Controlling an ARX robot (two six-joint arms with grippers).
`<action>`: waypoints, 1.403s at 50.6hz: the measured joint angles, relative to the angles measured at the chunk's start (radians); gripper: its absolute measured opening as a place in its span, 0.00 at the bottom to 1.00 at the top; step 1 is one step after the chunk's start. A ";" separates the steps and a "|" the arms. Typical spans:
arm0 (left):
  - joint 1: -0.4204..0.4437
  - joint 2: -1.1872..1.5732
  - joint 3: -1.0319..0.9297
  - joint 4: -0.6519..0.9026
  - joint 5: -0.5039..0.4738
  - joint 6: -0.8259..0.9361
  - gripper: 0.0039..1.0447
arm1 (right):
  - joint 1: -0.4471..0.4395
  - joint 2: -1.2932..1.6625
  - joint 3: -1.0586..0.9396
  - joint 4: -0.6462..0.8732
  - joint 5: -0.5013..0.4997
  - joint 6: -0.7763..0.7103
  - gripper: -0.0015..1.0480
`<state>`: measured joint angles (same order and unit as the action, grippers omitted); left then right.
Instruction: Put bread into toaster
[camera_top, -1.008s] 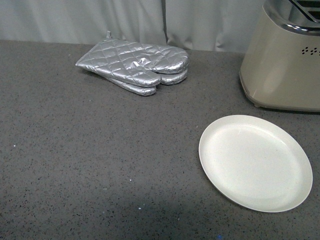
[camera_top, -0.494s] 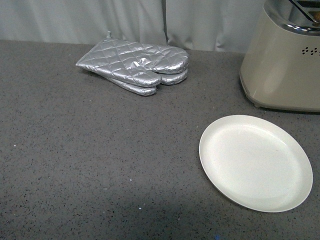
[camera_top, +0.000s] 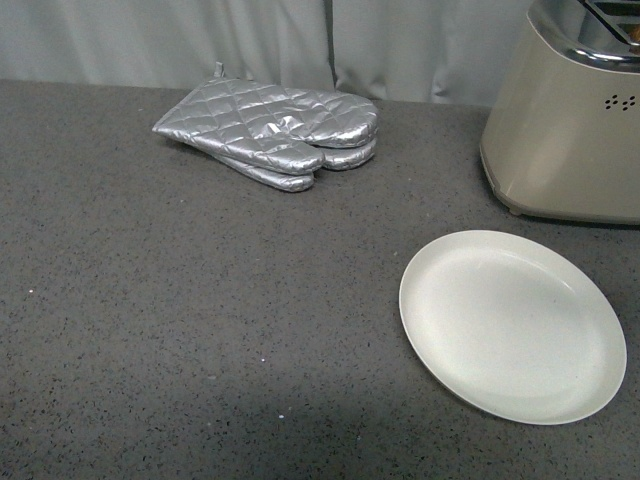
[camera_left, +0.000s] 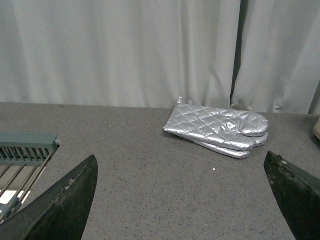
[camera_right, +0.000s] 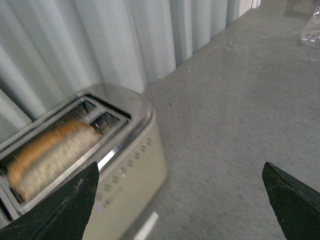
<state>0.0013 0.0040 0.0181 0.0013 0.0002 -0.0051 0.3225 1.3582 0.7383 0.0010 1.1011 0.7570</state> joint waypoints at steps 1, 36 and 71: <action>0.000 0.000 0.000 0.000 0.000 0.000 0.94 | 0.010 -0.056 -0.059 0.004 -0.036 -0.017 0.90; 0.000 -0.001 0.000 -0.001 0.000 0.000 0.94 | -0.318 -1.353 -0.733 0.000 -1.100 -0.751 0.01; 0.000 -0.001 0.000 -0.001 0.000 0.000 0.94 | -0.320 -1.354 -0.733 0.000 -1.099 -0.753 0.92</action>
<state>0.0013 0.0032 0.0181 0.0006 0.0002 -0.0048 0.0025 0.0044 0.0051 0.0006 0.0017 0.0040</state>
